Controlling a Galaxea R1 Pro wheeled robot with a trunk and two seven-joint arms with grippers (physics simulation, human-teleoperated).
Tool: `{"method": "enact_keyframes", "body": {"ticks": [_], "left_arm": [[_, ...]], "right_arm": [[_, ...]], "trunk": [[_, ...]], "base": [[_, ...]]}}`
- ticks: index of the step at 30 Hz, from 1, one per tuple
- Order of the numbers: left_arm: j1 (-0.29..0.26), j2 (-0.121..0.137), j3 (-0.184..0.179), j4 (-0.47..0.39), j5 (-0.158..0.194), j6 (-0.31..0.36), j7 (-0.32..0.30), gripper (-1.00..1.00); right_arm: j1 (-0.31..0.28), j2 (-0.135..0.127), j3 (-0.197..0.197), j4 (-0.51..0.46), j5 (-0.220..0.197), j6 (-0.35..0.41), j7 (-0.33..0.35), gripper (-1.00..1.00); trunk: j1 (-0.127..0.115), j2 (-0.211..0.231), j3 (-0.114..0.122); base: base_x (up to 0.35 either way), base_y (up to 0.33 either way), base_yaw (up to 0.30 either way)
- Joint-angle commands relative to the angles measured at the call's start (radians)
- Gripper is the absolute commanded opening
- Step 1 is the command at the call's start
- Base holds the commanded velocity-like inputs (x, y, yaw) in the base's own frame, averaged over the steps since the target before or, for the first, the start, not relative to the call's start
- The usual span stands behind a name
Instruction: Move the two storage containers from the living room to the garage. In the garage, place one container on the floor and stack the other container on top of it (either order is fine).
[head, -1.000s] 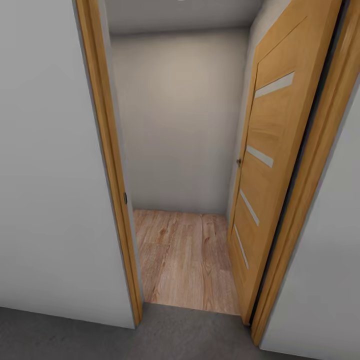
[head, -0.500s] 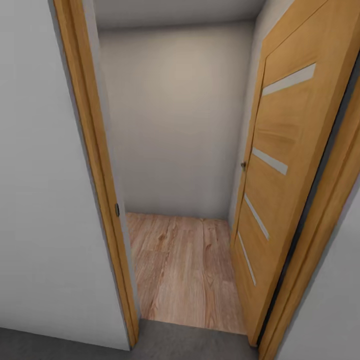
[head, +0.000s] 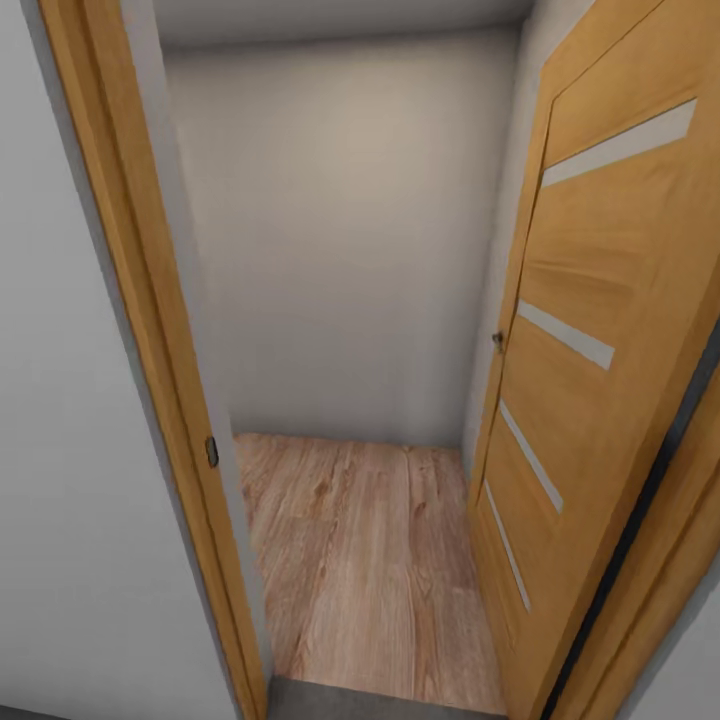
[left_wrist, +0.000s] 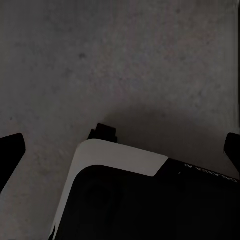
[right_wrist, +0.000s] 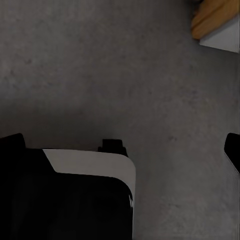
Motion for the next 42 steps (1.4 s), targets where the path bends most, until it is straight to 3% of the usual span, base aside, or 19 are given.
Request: {"method": "enact_keyframes", "body": {"ticks": [1,22,42], "left_arm": [[-0.001,0.000,-0.005,-0.001,0.006,0.000,0.002,1.00],[-0.001,0.000,-0.005,-0.001,0.006,-0.003,0.002,1.00],[0.003,-0.003,-0.004,-0.001,0.006,-0.014,0.001,1.00]], "right_arm": [[-0.001,0.001,0.008,0.003,-0.006,-0.005,-0.001,1.00],[-0.001,0.001,0.008,0.003,-0.006,-0.005,-0.001,1.00],[-0.001,-0.007,0.014,0.003,-0.006,-0.006,-0.002,1.00]], "trunk": [[0.001,-0.001,-0.001],[0.001,-0.001,-0.001],[0.001,-0.001,-0.001]], "base": [[0.323,0.000,0.000],[0.323,0.000,0.000],[0.000,-0.060,0.000]]}}
